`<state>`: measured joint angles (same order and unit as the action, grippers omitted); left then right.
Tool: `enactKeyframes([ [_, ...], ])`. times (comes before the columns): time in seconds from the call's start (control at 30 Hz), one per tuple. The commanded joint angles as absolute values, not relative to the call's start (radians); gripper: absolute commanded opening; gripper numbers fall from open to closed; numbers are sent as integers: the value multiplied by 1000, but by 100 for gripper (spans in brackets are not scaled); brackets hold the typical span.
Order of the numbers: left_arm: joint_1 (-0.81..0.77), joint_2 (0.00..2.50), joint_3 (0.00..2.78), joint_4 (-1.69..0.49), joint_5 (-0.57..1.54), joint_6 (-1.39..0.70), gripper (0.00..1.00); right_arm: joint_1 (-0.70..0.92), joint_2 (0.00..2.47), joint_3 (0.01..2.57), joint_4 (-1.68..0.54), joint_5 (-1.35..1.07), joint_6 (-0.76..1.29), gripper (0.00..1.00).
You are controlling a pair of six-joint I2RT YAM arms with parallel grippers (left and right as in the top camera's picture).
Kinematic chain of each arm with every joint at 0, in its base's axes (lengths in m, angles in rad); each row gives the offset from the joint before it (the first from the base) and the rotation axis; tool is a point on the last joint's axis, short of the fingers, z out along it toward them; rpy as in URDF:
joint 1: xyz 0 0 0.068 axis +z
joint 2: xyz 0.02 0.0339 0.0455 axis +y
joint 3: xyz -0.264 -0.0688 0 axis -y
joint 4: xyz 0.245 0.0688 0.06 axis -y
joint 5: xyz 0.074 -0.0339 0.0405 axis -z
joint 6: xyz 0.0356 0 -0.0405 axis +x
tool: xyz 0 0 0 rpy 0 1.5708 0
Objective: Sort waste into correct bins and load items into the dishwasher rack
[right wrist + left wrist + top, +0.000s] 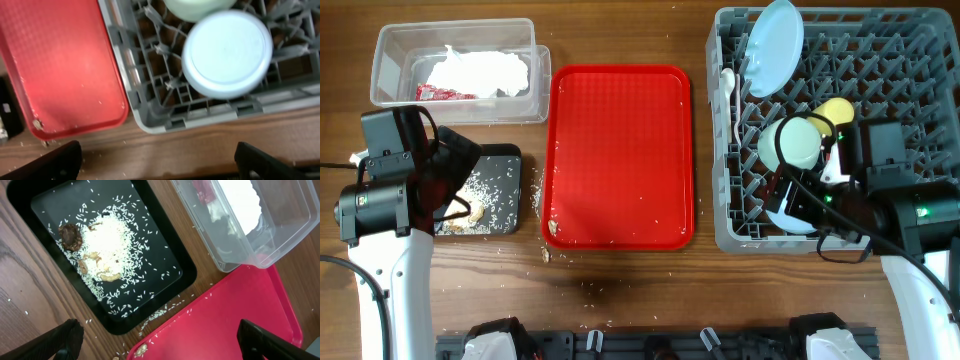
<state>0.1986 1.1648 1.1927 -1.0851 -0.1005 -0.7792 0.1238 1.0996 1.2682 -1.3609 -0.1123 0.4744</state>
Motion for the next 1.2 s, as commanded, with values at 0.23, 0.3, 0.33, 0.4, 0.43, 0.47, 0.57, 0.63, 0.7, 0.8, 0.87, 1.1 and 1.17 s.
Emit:
enactKeyframes([
  [0.23, 204, 1161, 1199, -1086, -102, -765, 100, 145, 1037, 1147, -1151, -134, 392, 100],
  [0.3, 204, 1161, 1199, -1086, -102, -765, 100, 145, 972, 1051, -1039, -156, 387, 100],
  [0.33, 204, 1161, 1199, -1086, -102, -765, 100, 145, 938, 1000, -982, -178, 380, 100],
  [0.4, 204, 1161, 1199, -1086, -102, -765, 100, 145, 868, 896, -863, -230, 362, 100],
  [0.43, 204, 1161, 1199, -1086, -102, -765, 100, 145, 817, 821, -776, -258, 362, 100],
  [0.47, 204, 1161, 1199, -1086, -102, -764, 100, 145, 765, 743, -682, -288, 363, 100],
  [0.57, 204, 1161, 1199, -1086, -102, -765, 100, 145, 638, 545, -426, -374, 363, 100],
  [0.63, 204, 1161, 1199, -1086, -102, -765, 100, 145, 545, 390, -221, -432, 363, 100],
  [0.7, 204, 1161, 1199, -1086, -102, -764, 100, 145, 496, 308, -124, -443, 364, 100],
  [0.8, 204, 1161, 1199, -1086, -102, -764, 100, 145, 414, 203, -6, -426, 364, 100],
  [0.87, 204, 1161, 1199, -1086, -102, -764, 100, 145, 367, 150, 56, -408, 366, 100],
  [1.1, 204, 1161, 1199, -1086, -102, -765, 100, 142, 219, 30, 129, -352, 367, 100],
  [1.17, 204, 1161, 1199, -1086, -102, -765, 100, 135, 187, 15, 128, -337, 367, 100],
])
